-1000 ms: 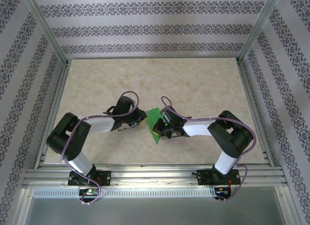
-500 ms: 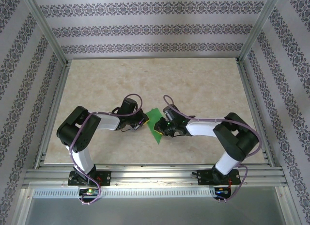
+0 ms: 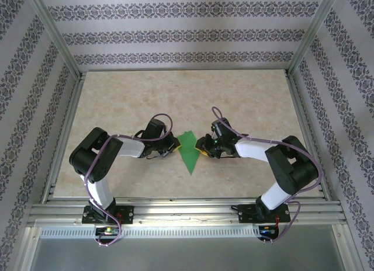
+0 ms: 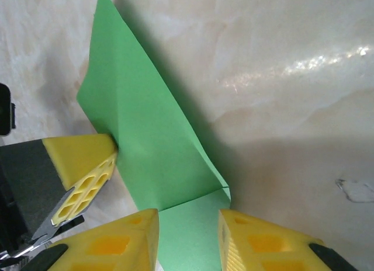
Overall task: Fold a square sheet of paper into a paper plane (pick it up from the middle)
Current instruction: Fold the wing for the fifth time at the center of the table.
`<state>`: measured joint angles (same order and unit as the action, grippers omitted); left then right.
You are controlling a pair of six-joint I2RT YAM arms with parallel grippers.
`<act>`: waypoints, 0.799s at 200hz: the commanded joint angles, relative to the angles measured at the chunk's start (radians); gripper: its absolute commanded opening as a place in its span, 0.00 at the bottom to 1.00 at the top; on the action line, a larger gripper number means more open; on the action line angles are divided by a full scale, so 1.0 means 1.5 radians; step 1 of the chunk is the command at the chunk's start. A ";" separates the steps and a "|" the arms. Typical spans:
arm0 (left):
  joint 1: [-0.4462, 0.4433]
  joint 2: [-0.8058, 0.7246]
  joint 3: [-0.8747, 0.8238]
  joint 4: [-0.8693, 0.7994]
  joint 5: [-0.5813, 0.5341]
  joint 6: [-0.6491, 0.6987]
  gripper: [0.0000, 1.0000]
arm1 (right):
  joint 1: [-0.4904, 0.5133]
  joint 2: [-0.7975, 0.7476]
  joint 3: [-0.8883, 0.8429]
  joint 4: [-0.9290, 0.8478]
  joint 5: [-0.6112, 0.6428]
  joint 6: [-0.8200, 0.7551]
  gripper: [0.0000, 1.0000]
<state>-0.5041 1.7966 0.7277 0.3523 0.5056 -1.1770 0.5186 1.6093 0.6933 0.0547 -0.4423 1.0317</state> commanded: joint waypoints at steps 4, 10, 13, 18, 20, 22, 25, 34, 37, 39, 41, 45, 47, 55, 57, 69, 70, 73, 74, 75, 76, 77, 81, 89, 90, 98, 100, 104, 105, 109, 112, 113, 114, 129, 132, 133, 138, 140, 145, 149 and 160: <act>-0.005 0.006 0.013 -0.013 0.013 0.031 0.05 | -0.009 0.010 0.004 -0.019 -0.016 -0.027 0.34; -0.006 0.007 0.014 -0.016 0.013 0.034 0.05 | -0.011 0.008 0.004 -0.020 -0.014 -0.030 0.34; -0.006 0.007 0.014 -0.018 0.014 0.034 0.05 | -0.012 0.008 0.004 -0.021 -0.014 -0.031 0.34; -0.006 0.007 0.015 -0.019 0.014 0.035 0.05 | -0.016 0.010 0.005 -0.023 -0.016 -0.035 0.34; -0.006 0.006 0.015 -0.019 0.014 0.035 0.05 | -0.018 0.011 0.006 -0.023 -0.018 -0.037 0.35; -0.006 0.007 0.015 -0.019 0.014 0.036 0.05 | -0.020 0.012 0.006 -0.023 -0.020 -0.039 0.35; -0.005 0.007 0.016 -0.020 0.016 0.036 0.05 | -0.024 0.014 0.007 -0.024 -0.023 -0.040 0.35; -0.005 0.006 0.017 -0.019 0.018 0.039 0.05 | -0.035 0.024 0.012 -0.032 -0.035 -0.044 0.35; -0.005 0.007 0.018 -0.020 0.019 0.040 0.05 | -0.037 0.026 0.012 -0.032 -0.038 -0.044 0.34; -0.005 0.007 0.019 -0.021 0.020 0.040 0.05 | -0.038 0.026 0.012 -0.030 -0.039 -0.044 0.34; -0.005 0.007 0.019 -0.021 0.020 0.040 0.05 | -0.040 0.026 0.011 -0.026 -0.039 -0.044 0.34; -0.005 0.007 0.020 -0.022 0.020 0.040 0.05 | -0.040 0.027 0.008 -0.017 -0.041 -0.045 0.33; -0.005 0.007 0.020 -0.022 0.020 0.041 0.05 | -0.041 0.027 0.007 -0.013 -0.041 -0.046 0.33; -0.005 0.006 0.021 -0.021 0.021 0.040 0.05 | -0.041 0.027 0.008 -0.012 -0.041 -0.048 0.34; -0.005 0.006 0.021 -0.021 0.021 0.041 0.05 | -0.041 0.028 0.010 -0.014 -0.041 -0.048 0.34; -0.006 0.006 0.021 -0.022 0.022 0.043 0.05 | -0.041 0.037 0.018 -0.019 -0.054 -0.057 0.34; -0.006 0.006 0.021 -0.023 0.021 0.043 0.05 | -0.041 0.037 0.019 -0.018 -0.055 -0.059 0.34; -0.006 0.006 0.021 -0.023 0.021 0.043 0.05 | -0.041 0.040 0.022 -0.018 -0.059 -0.060 0.34; -0.006 0.006 0.021 -0.023 0.021 0.044 0.05 | -0.041 0.040 0.023 -0.018 -0.059 -0.060 0.34; -0.006 0.006 0.020 -0.023 0.021 0.044 0.05 | -0.041 0.041 0.024 -0.018 -0.061 -0.061 0.34; -0.006 0.006 0.020 -0.023 0.021 0.043 0.05 | -0.041 0.042 0.025 -0.018 -0.062 -0.061 0.34; -0.005 0.006 0.021 -0.023 0.021 0.044 0.05 | -0.041 0.043 0.025 -0.018 -0.063 -0.061 0.34; -0.005 0.007 0.022 -0.023 0.021 0.045 0.05 | -0.040 0.045 0.026 -0.015 -0.066 -0.062 0.34; -0.005 0.009 0.022 -0.024 0.022 0.044 0.05 | -0.040 0.050 0.028 -0.006 -0.074 -0.063 0.34; -0.005 0.009 0.022 -0.023 0.022 0.045 0.05 | -0.040 0.050 0.028 -0.006 -0.075 -0.063 0.34; -0.005 0.010 0.023 -0.022 0.025 0.045 0.05 | -0.040 0.053 0.032 0.000 -0.084 -0.066 0.34; -0.005 0.011 0.023 -0.022 0.025 0.045 0.05 | -0.040 0.053 0.032 0.001 -0.087 -0.067 0.34; -0.005 0.012 0.024 -0.021 0.027 0.046 0.05 | -0.040 0.052 0.032 0.006 -0.089 -0.068 0.34; -0.005 0.012 0.024 -0.022 0.027 0.046 0.05 | -0.039 0.052 0.032 0.006 -0.089 -0.068 0.34; -0.006 0.013 0.025 -0.021 0.028 0.045 0.05 | -0.039 0.050 0.032 0.009 -0.090 -0.069 0.34; -0.006 0.013 0.025 -0.021 0.028 0.047 0.05 | -0.039 0.049 0.032 0.009 -0.090 -0.068 0.33; -0.005 0.013 0.025 -0.021 0.029 0.047 0.05 | -0.039 0.049 0.032 0.009 -0.090 -0.069 0.33; -0.005 0.013 0.025 -0.021 0.029 0.046 0.04 | -0.039 0.049 0.032 0.010 -0.091 -0.069 0.33; -0.005 0.016 0.029 -0.024 0.032 0.054 0.04 | -0.040 0.050 0.040 0.014 -0.113 -0.088 0.32; -0.005 0.017 0.031 -0.027 0.033 0.057 0.04 | -0.041 0.050 0.042 0.012 -0.114 -0.091 0.32; -0.005 0.017 0.031 -0.028 0.033 0.058 0.04 | -0.041 0.050 0.043 0.012 -0.114 -0.092 0.32; -0.005 0.020 0.036 -0.034 0.035 0.062 0.04 | -0.041 0.050 0.044 0.012 -0.117 -0.097 0.32; -0.005 0.021 0.037 -0.036 0.036 0.064 0.04 | -0.042 0.050 0.045 0.012 -0.118 -0.099 0.32; -0.005 0.024 0.042 -0.043 0.039 0.069 0.05 | -0.043 0.051 0.047 0.014 -0.123 -0.107 0.32; -0.005 0.027 0.046 -0.048 0.041 0.073 0.04 | -0.044 0.051 0.050 0.013 -0.128 -0.113 0.32; -0.005 0.033 0.051 -0.057 0.044 0.081 0.04 | -0.047 0.053 0.054 0.014 -0.138 -0.129 0.32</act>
<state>-0.5041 1.8206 0.7685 0.3256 0.5446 -1.1126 0.4553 1.6768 0.7406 0.0566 -0.5888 0.9123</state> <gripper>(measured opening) 0.063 0.321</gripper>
